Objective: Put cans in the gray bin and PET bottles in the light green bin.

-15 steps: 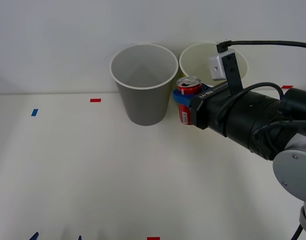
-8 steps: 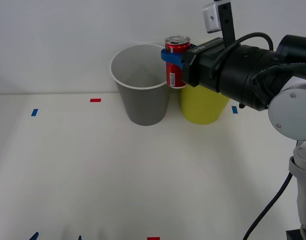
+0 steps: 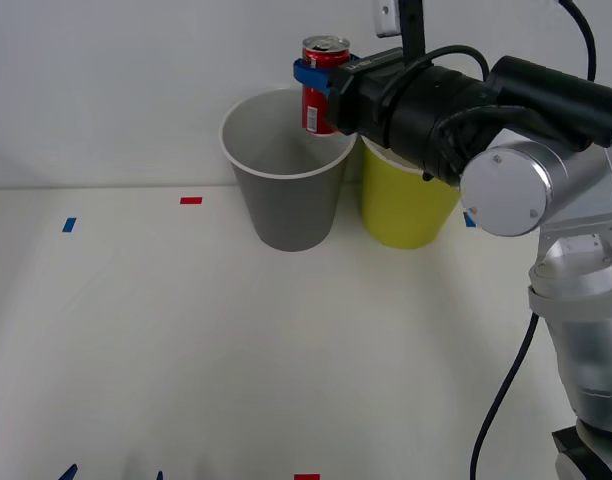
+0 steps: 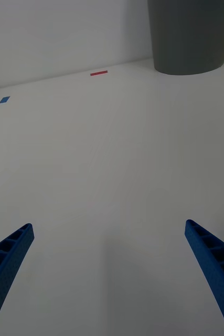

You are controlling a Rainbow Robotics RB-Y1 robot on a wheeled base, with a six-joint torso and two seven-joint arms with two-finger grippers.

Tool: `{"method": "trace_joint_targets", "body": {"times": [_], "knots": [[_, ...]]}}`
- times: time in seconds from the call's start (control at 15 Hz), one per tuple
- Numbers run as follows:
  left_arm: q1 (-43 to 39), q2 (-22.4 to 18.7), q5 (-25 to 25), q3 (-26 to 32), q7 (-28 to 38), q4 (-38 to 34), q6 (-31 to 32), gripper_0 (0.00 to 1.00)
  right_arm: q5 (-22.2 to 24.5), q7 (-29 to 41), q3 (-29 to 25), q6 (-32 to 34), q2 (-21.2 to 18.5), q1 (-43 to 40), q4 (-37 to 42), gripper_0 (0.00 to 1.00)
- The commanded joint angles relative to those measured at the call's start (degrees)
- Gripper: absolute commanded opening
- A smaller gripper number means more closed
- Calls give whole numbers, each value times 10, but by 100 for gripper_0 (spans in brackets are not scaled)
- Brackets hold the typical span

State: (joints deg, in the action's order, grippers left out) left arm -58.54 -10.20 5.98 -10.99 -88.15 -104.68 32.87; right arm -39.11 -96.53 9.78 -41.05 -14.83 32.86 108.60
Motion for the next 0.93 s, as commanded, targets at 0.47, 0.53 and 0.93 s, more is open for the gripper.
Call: {"method": "trace_joint_targets", "body": {"times": [0.47,0.53,0.93], "knots": [[0,0,0,0,0,0,0,100,5,-1,57,141,-10,99,-174,1],[0,0,0,0,0,0,0,100,5,-1,57,142,-7,103,-178,1],[0,0,0,0,0,0,0,100,7,-3,58,141,-5,110,-180,0]]}}
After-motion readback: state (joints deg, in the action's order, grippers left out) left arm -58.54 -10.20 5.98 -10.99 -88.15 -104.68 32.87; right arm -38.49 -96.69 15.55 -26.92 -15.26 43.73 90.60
